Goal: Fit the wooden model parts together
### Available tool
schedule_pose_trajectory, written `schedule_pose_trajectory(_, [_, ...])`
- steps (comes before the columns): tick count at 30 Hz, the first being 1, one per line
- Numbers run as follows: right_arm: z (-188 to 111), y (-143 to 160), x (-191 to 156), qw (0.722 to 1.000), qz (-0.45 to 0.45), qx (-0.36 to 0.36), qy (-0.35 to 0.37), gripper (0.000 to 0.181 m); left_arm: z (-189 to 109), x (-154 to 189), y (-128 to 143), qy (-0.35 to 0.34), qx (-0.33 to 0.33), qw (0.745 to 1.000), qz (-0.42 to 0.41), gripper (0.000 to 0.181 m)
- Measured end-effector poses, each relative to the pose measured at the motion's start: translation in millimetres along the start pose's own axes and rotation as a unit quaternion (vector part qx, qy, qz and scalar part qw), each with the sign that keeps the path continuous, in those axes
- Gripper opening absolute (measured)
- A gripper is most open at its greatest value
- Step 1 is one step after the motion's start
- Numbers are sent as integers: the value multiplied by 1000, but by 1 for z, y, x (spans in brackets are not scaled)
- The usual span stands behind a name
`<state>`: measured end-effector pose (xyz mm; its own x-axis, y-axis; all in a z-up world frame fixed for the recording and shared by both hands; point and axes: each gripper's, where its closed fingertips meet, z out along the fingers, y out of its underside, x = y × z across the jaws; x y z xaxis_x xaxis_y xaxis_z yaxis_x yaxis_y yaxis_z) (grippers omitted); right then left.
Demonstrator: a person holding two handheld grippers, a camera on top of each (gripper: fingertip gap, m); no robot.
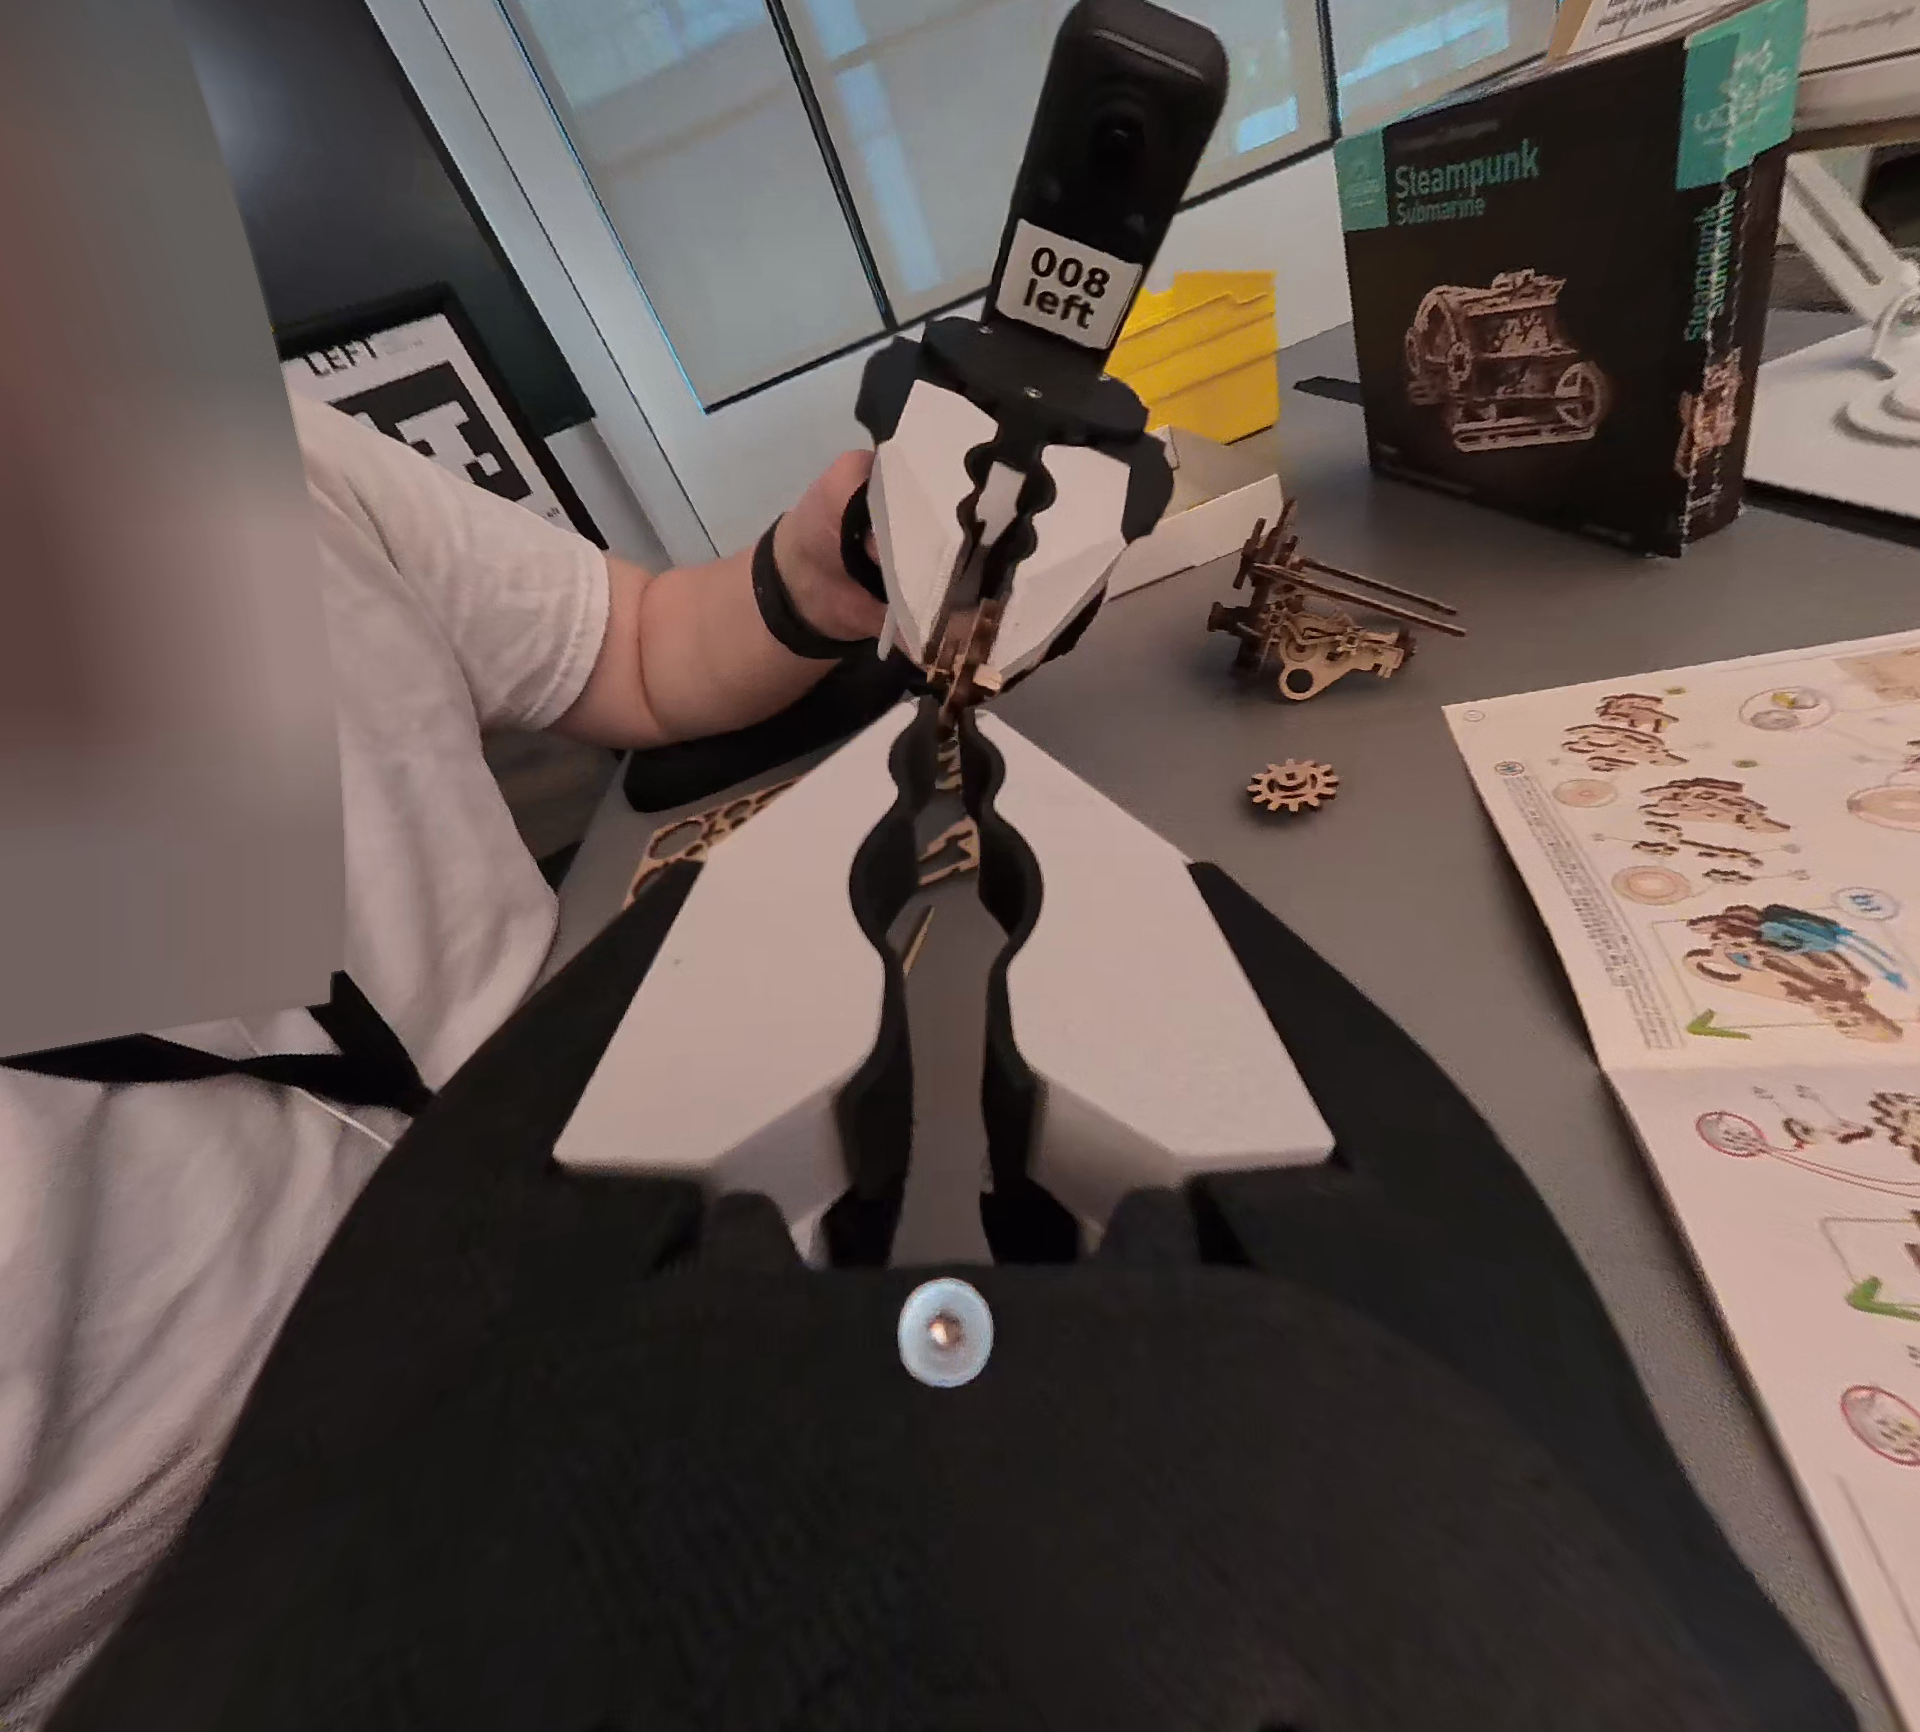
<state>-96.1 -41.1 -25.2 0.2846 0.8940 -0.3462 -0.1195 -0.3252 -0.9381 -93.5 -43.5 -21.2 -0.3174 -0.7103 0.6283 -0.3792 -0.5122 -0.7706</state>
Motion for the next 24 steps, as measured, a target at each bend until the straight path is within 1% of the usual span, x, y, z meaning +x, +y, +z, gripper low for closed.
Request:
schedule_pose_trajectory(3, [-1, -1, 0, 1000, 17, 8, -9, 0, 1, 0, -1, -10, 0, 999, 34, 6])
schedule_pose_trajectory(7, [-2, -1, -1, 999, -49, -7, 15, 0, 0, 2, 1, -21, -18, 995, 95, 8])
schedule_pose_trajectory(10, [-2, -1, -1, 998, -64, -13, 23, 0, -5, 1, -1, -30, -17, 993, 111, 7])
schedule_pose_trajectory(13, [-4, -3, 0, 999, -43, -4, 18, 0, -9, 0, -3, -29, -16, 994, 107, 4])
schedule_pose_trajectory(17, [-2, -2, -1, 1000, -4, -1, 4, 0, -7, 0, -2, -20, -14, 996, 82, 7])
schedule_pose_trajectory(19, [-1, -3, -2, 1000, 8, 4, -3, 0, -5, 2, 0, -7, -15, 998, 66, 2])
schedule_pose_trajectory(23, [0, -1, -5, 1000, 4, 1, -13, 0, -4, 4, 3, 10, -18, 999, 50, 0])
schedule_pose_trajectory(24, [0, -2, -9, 1000, -5, 4, -26, 0, -4, 7, 3, 21, -18, 998, 49, 0])
